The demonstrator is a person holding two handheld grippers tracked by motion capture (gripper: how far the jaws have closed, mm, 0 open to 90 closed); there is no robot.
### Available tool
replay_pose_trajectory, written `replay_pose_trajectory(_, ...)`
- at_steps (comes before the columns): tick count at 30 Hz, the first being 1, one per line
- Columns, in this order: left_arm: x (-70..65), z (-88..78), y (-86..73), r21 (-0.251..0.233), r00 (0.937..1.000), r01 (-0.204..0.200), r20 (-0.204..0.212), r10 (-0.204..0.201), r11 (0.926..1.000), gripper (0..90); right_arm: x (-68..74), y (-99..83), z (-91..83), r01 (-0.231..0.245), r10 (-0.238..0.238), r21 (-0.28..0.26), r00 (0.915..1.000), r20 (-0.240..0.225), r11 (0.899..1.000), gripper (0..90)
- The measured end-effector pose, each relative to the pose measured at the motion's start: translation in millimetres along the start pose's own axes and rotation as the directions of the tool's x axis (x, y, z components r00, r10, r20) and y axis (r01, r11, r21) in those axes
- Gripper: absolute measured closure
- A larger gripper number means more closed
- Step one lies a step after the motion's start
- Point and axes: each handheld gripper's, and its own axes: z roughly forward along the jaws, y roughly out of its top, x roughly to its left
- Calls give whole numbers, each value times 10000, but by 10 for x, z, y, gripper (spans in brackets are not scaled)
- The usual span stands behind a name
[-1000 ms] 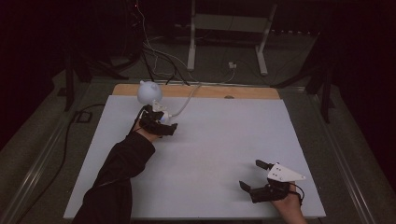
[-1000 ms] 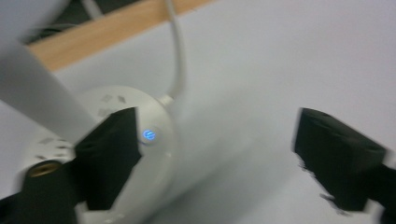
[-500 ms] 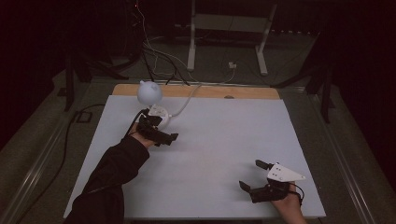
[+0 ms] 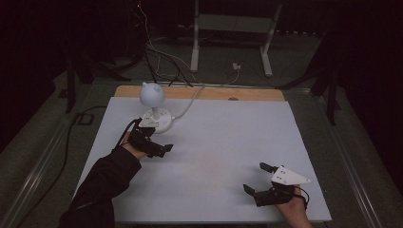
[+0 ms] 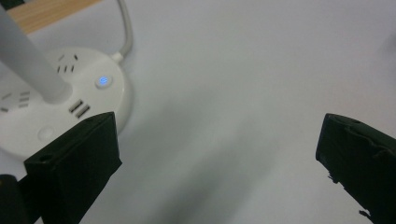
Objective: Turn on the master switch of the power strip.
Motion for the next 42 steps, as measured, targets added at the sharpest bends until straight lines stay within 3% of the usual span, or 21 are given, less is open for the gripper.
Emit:
replay_pose_trajectory(8,-6,-85,-227,117,9999,-58,-101,60,9999,2,5,1,-1,18,-18,7,10000,32,10000,0)
replay_pose_trajectory(17,-44,-216,-493,18,9998,122,176,-123,9999,2,11,2,5,47,-47,13,10000,20,10000,0)
replay_pose_trajectory(24,-123,-280,-650,-123,9991,210,374,-205,9997,2,15,5,7,75,-75,17,10000,41,10000,0)
replay_pose_trajectory(42,-320,-330,-1026,144,9990,62,447,-68,9999,2,28,11,3,120,-120,9,9999,21,9999,0)
